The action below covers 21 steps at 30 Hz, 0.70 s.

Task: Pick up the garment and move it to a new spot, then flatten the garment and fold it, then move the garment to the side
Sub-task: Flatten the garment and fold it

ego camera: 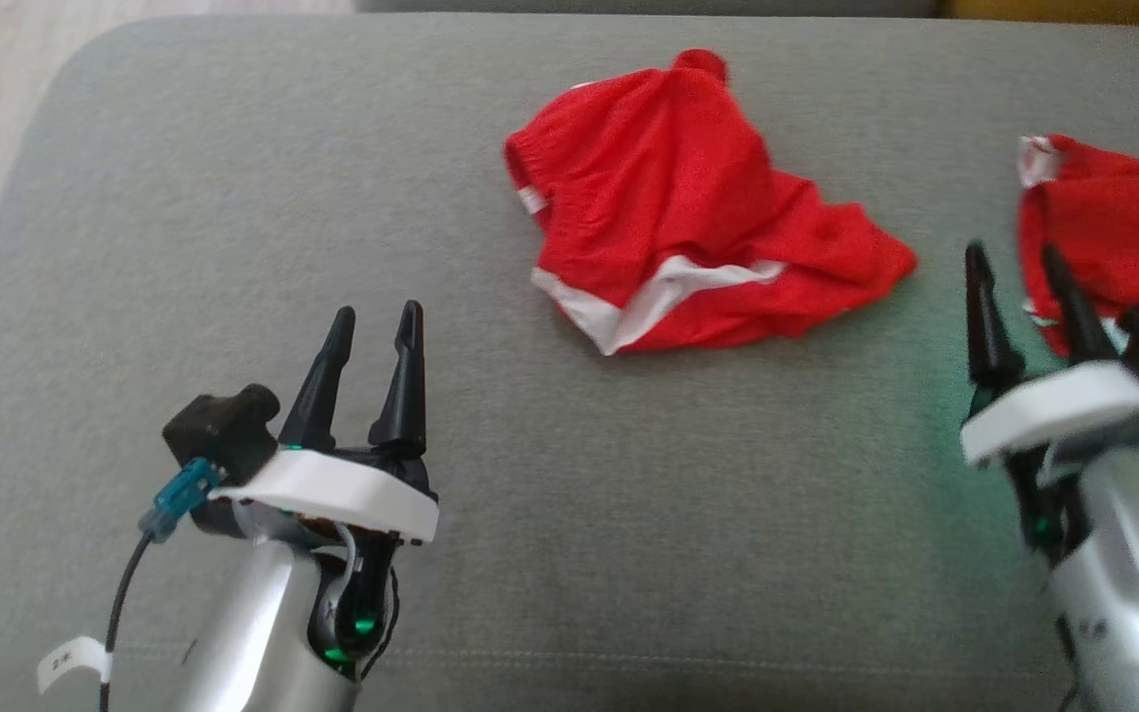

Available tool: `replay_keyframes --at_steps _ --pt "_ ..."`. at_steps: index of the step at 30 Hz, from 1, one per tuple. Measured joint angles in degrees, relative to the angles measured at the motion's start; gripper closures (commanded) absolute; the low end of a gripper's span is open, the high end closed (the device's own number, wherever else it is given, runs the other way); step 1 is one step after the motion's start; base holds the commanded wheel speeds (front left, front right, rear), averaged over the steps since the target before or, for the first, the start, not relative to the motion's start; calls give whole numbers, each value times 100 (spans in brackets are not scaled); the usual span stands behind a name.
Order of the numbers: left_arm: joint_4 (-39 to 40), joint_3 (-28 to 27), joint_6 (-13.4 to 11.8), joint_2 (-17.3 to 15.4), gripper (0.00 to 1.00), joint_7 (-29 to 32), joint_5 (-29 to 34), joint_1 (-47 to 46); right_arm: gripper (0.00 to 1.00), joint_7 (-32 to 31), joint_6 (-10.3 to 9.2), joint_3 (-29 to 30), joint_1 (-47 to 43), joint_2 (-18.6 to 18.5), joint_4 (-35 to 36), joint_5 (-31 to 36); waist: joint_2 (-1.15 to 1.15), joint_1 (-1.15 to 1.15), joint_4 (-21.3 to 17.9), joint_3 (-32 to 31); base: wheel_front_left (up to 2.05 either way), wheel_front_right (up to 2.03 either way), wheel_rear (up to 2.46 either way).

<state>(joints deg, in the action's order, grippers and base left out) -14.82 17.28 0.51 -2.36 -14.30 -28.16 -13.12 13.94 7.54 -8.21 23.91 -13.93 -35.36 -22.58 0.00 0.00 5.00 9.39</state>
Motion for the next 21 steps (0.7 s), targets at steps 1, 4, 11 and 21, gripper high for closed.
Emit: replay_keyframes --at_steps 1,4,11,21 --pt "0 0 0 0 0 0 0 0 0 0 0 0 0 0 0 0 0 0 0 0 0 0 0" --pt "-25 -22 8 0 0 0 78 3 0 -27 0 163 -350 158 319 145 0 0 -164 -21 0 0 0" --pt "-98 -93 59 0 0 0 109 -4 0 -343 -1 413 -460 310 995 442 0 0 -318 31 0 0 0" --pt "-487 68 186 0 0 0 263 -270 0 -639 -1 210 -636 453 1457 655 0 0 -482 125 0 0 0"
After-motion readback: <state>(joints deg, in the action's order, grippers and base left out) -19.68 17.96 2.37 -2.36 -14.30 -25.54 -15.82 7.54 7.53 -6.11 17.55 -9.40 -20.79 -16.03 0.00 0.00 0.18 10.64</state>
